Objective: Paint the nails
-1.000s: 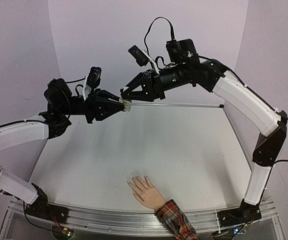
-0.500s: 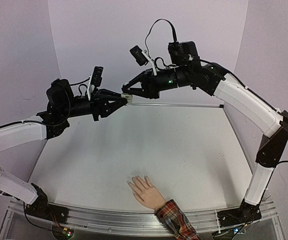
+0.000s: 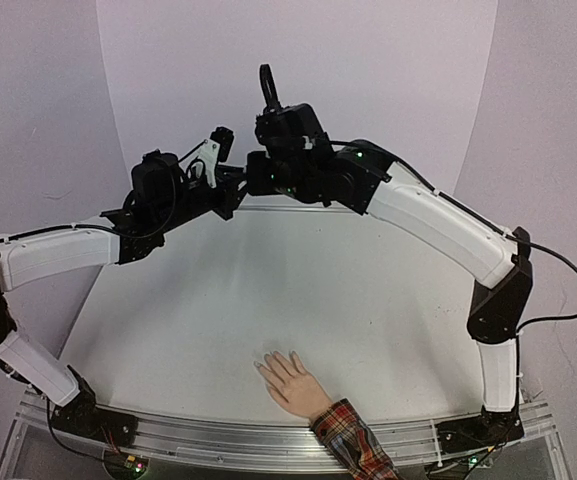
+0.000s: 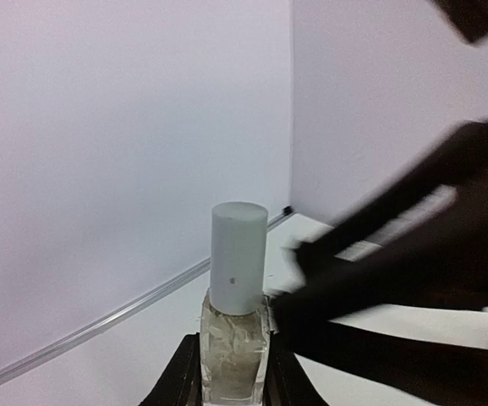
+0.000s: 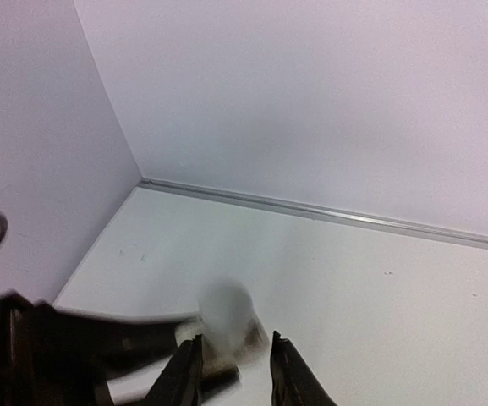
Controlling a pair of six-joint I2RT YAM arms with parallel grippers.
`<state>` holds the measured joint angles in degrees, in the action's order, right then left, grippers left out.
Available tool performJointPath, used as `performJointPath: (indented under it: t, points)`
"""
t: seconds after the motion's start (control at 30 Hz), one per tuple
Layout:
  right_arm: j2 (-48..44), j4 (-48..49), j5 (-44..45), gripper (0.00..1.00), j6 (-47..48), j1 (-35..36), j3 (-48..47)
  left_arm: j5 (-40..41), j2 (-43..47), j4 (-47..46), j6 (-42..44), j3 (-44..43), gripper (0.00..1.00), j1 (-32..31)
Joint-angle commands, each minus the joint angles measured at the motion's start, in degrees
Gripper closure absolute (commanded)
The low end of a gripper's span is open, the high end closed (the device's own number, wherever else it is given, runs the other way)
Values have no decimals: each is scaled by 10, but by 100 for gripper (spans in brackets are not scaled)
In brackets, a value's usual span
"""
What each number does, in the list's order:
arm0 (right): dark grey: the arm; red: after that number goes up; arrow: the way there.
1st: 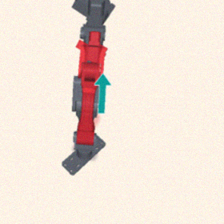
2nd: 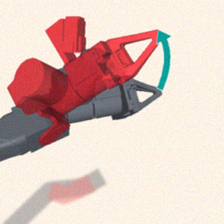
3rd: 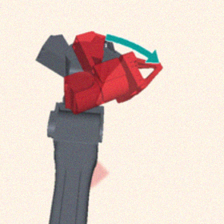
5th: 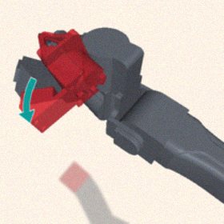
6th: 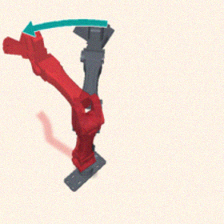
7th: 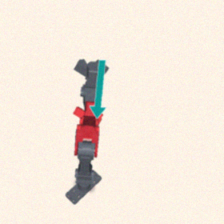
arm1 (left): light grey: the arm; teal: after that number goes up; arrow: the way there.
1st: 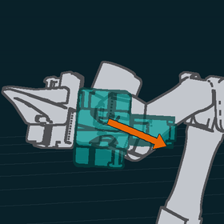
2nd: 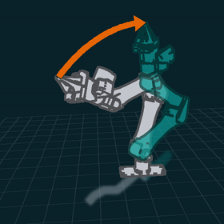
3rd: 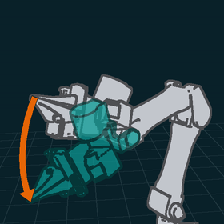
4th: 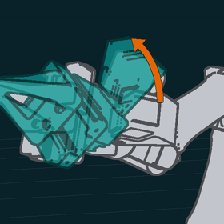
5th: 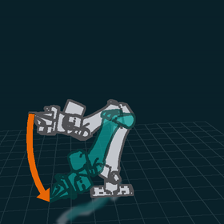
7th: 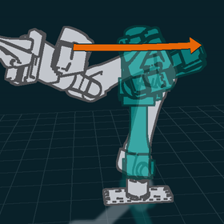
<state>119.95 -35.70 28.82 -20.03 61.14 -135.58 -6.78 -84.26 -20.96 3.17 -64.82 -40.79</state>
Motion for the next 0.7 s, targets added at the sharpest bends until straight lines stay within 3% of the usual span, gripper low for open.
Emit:
performJointPath:
  t: [0.0, 0.13, 0.23, 0.5, 0.67]
  points:
    - [-45, -63, 7, 49, 1, 27, -22, 59, 5, -56, -9, -14, 100, 29]
    - [-112, -47, -104, 28, 60, 14, 31, -15, 34, -53, -17, 30, 100, 29]
    - [-165, -40, -226, 24, 119, -7, 84, -71, 68, -55, -24, 66, 100, 29]
    - [-248, 30, -666, 25, 238, -101, 222, -326, 154, -75, -86, 103, 100, 31]
    - [-255, 84, -831, 27, 274, -121, 248, -481, 139, -110, -160, 74, 100, 31]
